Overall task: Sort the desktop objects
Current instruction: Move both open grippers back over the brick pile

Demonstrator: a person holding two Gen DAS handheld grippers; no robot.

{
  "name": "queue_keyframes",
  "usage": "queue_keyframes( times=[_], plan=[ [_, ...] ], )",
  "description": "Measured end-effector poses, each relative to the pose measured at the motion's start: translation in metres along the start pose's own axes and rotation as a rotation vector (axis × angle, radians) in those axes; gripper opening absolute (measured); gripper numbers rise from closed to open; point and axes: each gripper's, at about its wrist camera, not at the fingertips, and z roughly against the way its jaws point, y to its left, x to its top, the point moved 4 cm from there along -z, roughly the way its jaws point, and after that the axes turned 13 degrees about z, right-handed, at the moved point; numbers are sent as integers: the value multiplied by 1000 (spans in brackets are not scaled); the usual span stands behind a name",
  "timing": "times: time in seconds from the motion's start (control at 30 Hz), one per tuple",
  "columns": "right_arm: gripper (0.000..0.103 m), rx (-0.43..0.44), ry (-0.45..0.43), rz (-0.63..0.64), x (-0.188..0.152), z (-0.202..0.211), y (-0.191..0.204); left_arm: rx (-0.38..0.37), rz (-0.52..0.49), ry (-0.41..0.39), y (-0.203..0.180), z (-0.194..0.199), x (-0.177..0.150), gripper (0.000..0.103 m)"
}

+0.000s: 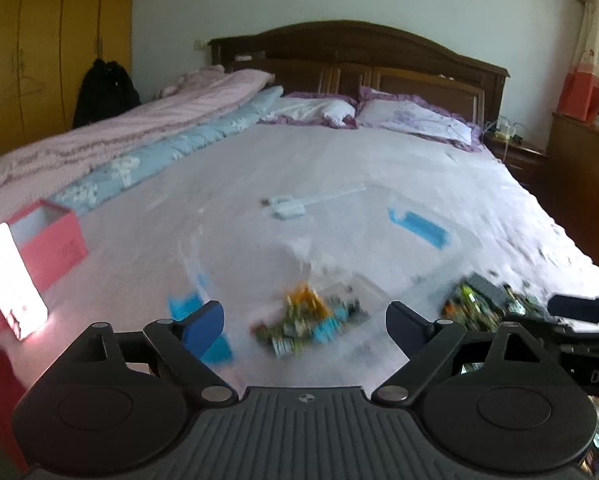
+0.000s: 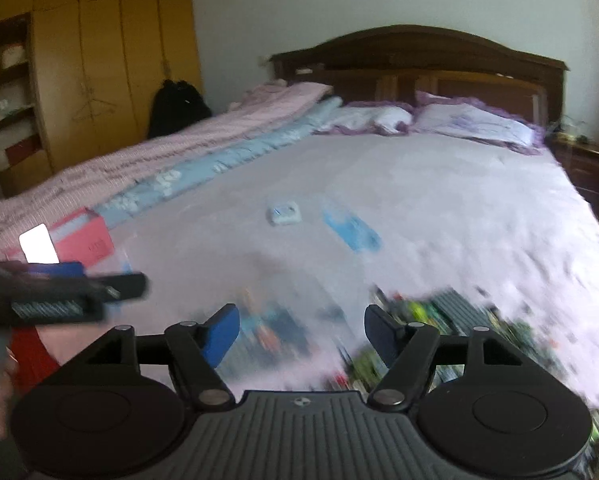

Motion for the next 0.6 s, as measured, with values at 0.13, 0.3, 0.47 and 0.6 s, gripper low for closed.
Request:
queue_keyframes(
  times=[0.13, 0.3, 0.47, 0.6],
  plan=[
    [76, -36, 76, -66, -66, 30, -7, -19, -20, 48, -4, 20, -41, 88],
    [76, -92, 169, -164, -140, 58, -9, -48, -148, 146, -20, 17, -92, 88],
    [63, -136, 206, -105, -170, 73, 5, -65, -169, 241, -31, 1, -122, 88],
    [56, -120, 204, -76, -172, 73, 13, -64, -201, 277, -38, -2, -135, 88]
  ],
)
